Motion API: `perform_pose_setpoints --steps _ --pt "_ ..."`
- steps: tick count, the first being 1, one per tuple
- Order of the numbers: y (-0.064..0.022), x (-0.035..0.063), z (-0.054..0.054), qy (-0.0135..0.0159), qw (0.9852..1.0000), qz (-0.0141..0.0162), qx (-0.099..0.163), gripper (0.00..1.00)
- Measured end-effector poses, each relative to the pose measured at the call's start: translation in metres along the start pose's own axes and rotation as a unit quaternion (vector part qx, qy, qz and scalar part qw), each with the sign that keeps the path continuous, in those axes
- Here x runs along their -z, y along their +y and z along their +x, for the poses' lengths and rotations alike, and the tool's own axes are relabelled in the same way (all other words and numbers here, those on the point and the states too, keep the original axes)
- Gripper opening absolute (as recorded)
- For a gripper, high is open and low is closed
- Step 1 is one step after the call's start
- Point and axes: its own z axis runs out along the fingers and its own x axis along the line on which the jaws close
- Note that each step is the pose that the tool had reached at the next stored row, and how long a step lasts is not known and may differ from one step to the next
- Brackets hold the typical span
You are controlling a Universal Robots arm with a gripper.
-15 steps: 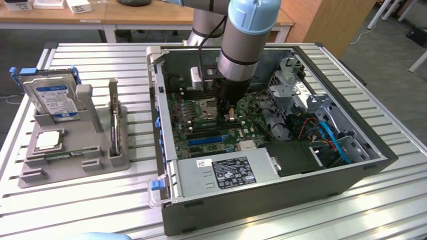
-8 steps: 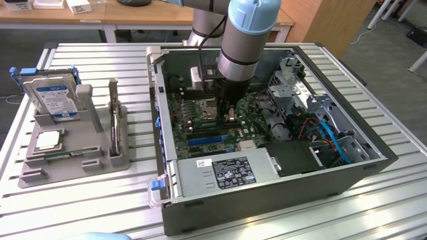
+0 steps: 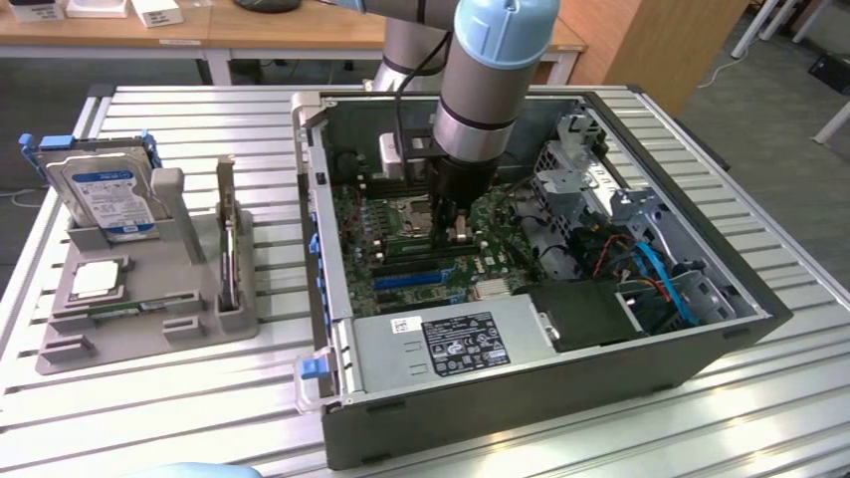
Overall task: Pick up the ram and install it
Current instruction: 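Insert the ram into the slot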
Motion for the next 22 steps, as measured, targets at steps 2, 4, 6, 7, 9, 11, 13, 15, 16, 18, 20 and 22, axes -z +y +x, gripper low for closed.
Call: perform_pose_setpoints --steps 2,4,6,7,9,11,13,15,16,18,20,22 --pt "0.0000 -0.0003 -0.0003 -0.0001 1.0000 0.0001 0.000 0.13" --pt "0.0000 -0.0004 -0.0004 0.0000 1.0000 0.0000 0.000 0.13" --pt "0.0001 -0.0005 -0.0006 0.0000 1.0000 0.0000 0.000 0.13" --pt "0.0001 -0.0005 -0.0006 -0.0001 1.0000 0.0000 0.000 0.13" --pt "0.0001 -0.0005 -0.0006 0.0000 1.0000 0.0000 0.000 0.13" --pt "0.0001 -0.0005 -0.0006 0.0000 1.0000 0.0000 0.001 0.13" --pt "0.0001 -0.0005 -0.0006 -0.0001 1.0000 -0.0001 0.001 0.13" --pt "0.0001 -0.0005 -0.0006 0.0000 1.0000 -0.0002 0.002 0.13" --pt "0.0001 -0.0005 -0.0006 0.0000 1.0000 -0.0002 0.003 0.13" --pt "0.0001 -0.0005 -0.0006 0.0000 1.0000 -0.0003 0.004 0.13" --pt "0.0001 -0.0006 -0.0006 0.0000 1.0000 -0.0003 0.004 0.13" --pt "0.0001 -0.0006 -0.0006 0.0000 1.0000 -0.0004 0.005 0.13"
